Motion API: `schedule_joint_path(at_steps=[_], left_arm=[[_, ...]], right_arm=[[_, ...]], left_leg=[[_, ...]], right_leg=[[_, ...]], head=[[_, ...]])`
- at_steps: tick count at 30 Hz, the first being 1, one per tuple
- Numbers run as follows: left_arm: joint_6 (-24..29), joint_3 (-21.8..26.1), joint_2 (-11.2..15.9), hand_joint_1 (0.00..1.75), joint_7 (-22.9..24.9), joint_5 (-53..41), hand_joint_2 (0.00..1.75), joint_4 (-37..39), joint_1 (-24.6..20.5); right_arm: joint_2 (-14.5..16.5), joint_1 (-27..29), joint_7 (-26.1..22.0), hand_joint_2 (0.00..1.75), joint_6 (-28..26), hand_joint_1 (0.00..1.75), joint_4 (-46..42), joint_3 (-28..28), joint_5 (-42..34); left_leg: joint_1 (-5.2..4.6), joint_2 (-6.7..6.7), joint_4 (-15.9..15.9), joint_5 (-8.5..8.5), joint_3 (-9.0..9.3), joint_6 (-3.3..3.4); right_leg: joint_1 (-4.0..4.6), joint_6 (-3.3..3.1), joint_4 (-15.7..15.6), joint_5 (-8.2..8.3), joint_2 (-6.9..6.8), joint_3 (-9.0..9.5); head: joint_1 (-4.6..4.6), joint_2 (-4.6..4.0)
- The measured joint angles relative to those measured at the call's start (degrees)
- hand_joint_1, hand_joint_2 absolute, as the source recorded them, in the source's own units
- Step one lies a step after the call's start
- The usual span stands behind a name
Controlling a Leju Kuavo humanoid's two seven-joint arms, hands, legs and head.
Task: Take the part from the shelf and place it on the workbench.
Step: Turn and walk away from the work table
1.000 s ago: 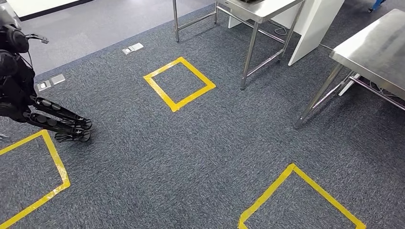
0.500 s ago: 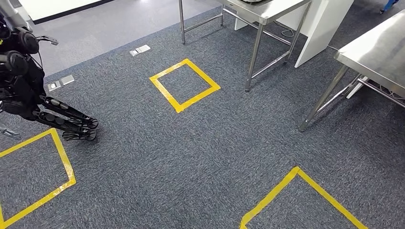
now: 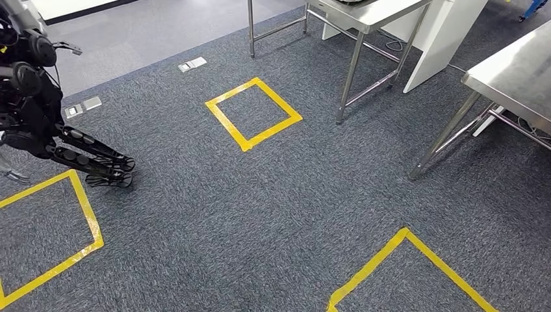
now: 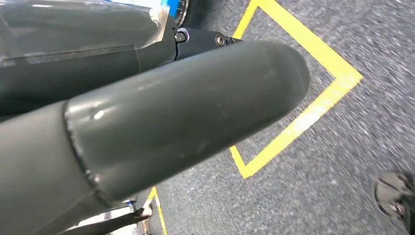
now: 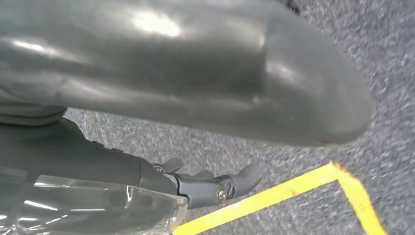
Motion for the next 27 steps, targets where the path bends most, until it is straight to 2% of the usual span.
schedule_joint_path(at_steps=[1, 3, 4, 5, 6, 8, 10, 11, 13, 15, 16, 18, 19, 20, 21, 22, 24, 25, 26, 27], left_arm=[[0.08, 0.07, -0.09, 0.0, 0.0, 0.02, 0.0, 0.0, -0.01], [0.13, 0.12, -0.23, 0.0, -0.01, 0.02, 0.0, 0.0, 0.01], [0.12, 0.13, -0.28, 0.0, -0.01, 0.01, 0.0, 0.0, 0.06], [0.12, 0.13, -0.34, 0.0, -0.02, -0.03, 0.0, 0.0, 0.11], [0.11, 0.12, -0.39, 0.0, -0.03, -0.08, 0.0, 0.0, 0.15], [0.09, 0.11, -0.51, 0.0, -0.05, -0.25, 0.0, 0.0, 0.14], [0.04, 0.11, -0.57, 0.0, -0.08, -0.48, 0.0, 0.0, 0.1], [0.01, 0.11, -0.57, 0.0, -0.09, -0.58, 0.0, 0.0, 0.1], [-0.04, 0.11, -0.55, 0.0, -0.09, -0.73, 0.0, 0.0, 0.14], [-0.09, 0.1, -0.51, 0.0, -0.09, -0.85, 0.0, 0.0, 0.16], [-0.16, 0.08, -0.5, 0.0, -0.09, -0.96, 0.0, 0.0, 0.16], [-0.36, 0.03, -0.51, 0.0, -0.09, -1.26, 0.0, 0.0, 0.15], [-0.47, 0.0, -0.51, 0.0, -0.09, -1.39, 0.0, 0.0, 0.18], [-0.53, -0.03, -0.5, 0.0, -0.09, -1.58, 0.0, 0.0, 0.22], [-0.59, -0.05, -0.49, 0.0, -0.08, -1.77, 0.0, 0.0, 0.26], [-0.63, -0.08, -0.45, 0.0, -0.07, -2.0, 0.0, 0.0, 0.28], [-0.72, -0.17, -0.35, 0.0, -0.04, -2.46, 0.0, 0.0, 0.18], [-0.74, -0.24, -0.31, 0.0, -0.04, -2.66, 0.0, 0.0, 0.05], [-0.76, -0.31, -0.27, 0.0, -0.04, -2.84, 0.0, 0.0, -0.06], [-0.78, -0.38, -0.22, 0.0, -0.04, -2.96, 0.0, 0.0, -0.12]], right_arm=[[-0.04, 0.0, 0.0, 0.0, 0.06, 0.0, 0.0, 0.01, 0.02], [-0.1, 0.05, 0.0, 0.0, 0.1, 0.0, 0.0, 0.01, 0.0], [-0.15, 0.09, 0.0, 0.0, 0.1, 0.0, 0.0, 0.01, -0.04], [-0.2, 0.12, 0.0, 0.0, 0.1, 0.0, 0.0, 0.01, -0.09], [-0.25, 0.14, 0.0, 0.0, 0.09, 0.0, 0.0, 0.01, -0.15], [-0.42, 0.16, 0.0, 0.0, -0.03, 0.0, 0.0, 0.01, -0.29], [-0.55, 0.16, -0.01, 0.0, -0.28, 0.0, 0.0, 0.01, -0.46], [-0.57, 0.16, -0.02, 0.0, -0.42, 0.0, 0.0, 0.0, -0.55], [-0.55, 0.14, -0.02, 0.0, -0.65, 0.0, 0.0, -0.01, -0.69], [-0.48, 0.12, -0.03, 0.0, -0.75, 0.0, 0.0, -0.03, -0.8], [-0.42, 0.13, -0.03, 0.0, -0.78, 0.0, 0.0, -0.03, -0.88], [-0.39, 0.28, 0.0, 0.0, -0.86, 0.0, 0.0, -0.05, -1.11], [-0.38, 0.36, 0.03, 0.0, -0.93, 0.0, 0.0, -0.07, -1.23], [-0.37, 0.41, 0.05, 0.0, -1.01, 0.0, 0.0, -0.09, -1.36], [-0.36, 0.4, 0.08, 0.0, -1.12, 0.0, 0.0, -0.11, -1.47], [-0.31, 0.37, 0.08, 0.0, -1.22, 0.0, 0.0, -0.12, -1.57], [-0.18, 0.32, 0.09, 0.0, -1.43, 0.0, 0.0, -0.13, -1.73], [-0.11, 0.33, 0.09, 0.0, -1.51, 0.0, 0.0, -0.14, -1.76], [-0.07, 0.32, 0.09, 0.0, -1.57, 0.0, 0.0, -0.16, -1.8], [-0.02, 0.31, 0.09, 0.0, -1.61, 0.0, 0.0, -0.17, -1.82]], left_leg=[[0.1, -0.07, -0.27, 0.23, 0.06, 0.35], [-0.01, -0.29, -0.3, 0.38, -0.14, 0.64], [-0.03, -0.45, -0.28, 0.4, -0.21, 0.65], [-0.05, -0.68, -0.26, 0.41, -0.23, 0.65], [-0.05, -0.96, -0.23, 0.42, -0.2, 0.62], [-0.05, -1.67, -0.1, 0.43, -0.11, 0.44], [-0.28, -2.3, 0.2, 0.32, -0.19, -0.1], [-0.34, -2.52, 0.28, 0.3, -0.29, -0.46], [-0.22, -2.93, 0.4, 0.35, -0.52, -1.13], [0.0, -2.48, 2.16, -0.89, -1.43, -1.71], [0.11, -1.99, 4.57, -2.45, -2.53, -1.97], [0.25, -1.13, 12.23, -6.51, -6.11, -2.48], [0.3, -0.98, 15.58, -7.76, -7.73, -2.65], [0.33, -0.86, 17.34, -8.02, -8.6, -2.72], [0.33, -0.67, 16.73, -7.13, -8.28, -2.69], [0.32, -0.26, 13.75, -5.36, -6.72, -2.54], [0.09, 1.94, 5.42, -1.86, -2.23, -1.98], [-0.1, 2.79, 2.54, -0.97, -0.77, -1.64], [-0.32, 3.3, 1.1, -0.69, -0.12, -1.33], [-0.53, 2.98, 0.88, -0.74, -0.2, -1.09]], right_leg=[[-0.03, -0.12, 2.92, -1.53, 0.13, -1.39], [-0.2, -0.43, 10.97, -4.95, 0.38, -5.27], [-0.23, -0.31, 13.94, -5.83, 0.45, -6.73], [-0.27, 0.04, 14.86, -5.78, 0.5, -7.19], [-0.31, 0.51, 13.48, -4.85, 0.57, -6.48], [-0.61, 1.4, 5.28, -1.47, 1.32, -2.43], [-0.73, 1.27, -1.06, 0.84, 2.25, 0.41], [-0.64, 0.88, -2.01, 1.17, 2.47, 0.75], [-0.58, -0.01, -2.02, 1.46, 1.92, 0.84], [-0.86, -0.9, -2.21, 1.81, 1.2, 1.02], [-1.01, -1.28, -2.31, 1.93, 0.76, 1.02], [-0.72, -1.68, -2.28, 1.88, -0.24, 0.97], [-0.58, -1.72, -2.28, 1.85, -0.79, 0.94], [-0.48, -1.76, -2.27, 1.8, -1.33, 0.93], [-0.41, -1.8, -2.27, 1.75, -1.83, 0.96], [-0.36, -1.83, -2.27, 1.7, -2.29, 1.05], [-0.05, -1.7, -2.24, 1.51, -3.11, 1.29], [0.14, -1.55, -2.21, 1.4, -3.5, 1.35], [0.3, -1.37, -2.2, 1.31, -3.87, 1.39], [0.4, -1.15, -2.25, 1.26, -4.31, 1.42]], head=[[0.1, 0.0], [0.22, -0.01], [0.24, -0.01], [0.25, -0.01], [0.27, -0.01], [0.31, -0.01], [0.33, -0.01], [0.33, -0.01], [0.28, -0.01], [0.14, -0.01], [0.0, -0.01], [-0.23, -0.01], [-0.23, -0.01], [-0.22, -0.01], [-0.24, -0.01], [-0.24, -0.01], [-0.24, -0.01], [-0.2, -0.01], [-0.2, -0.01], [-0.14, -0.01]])
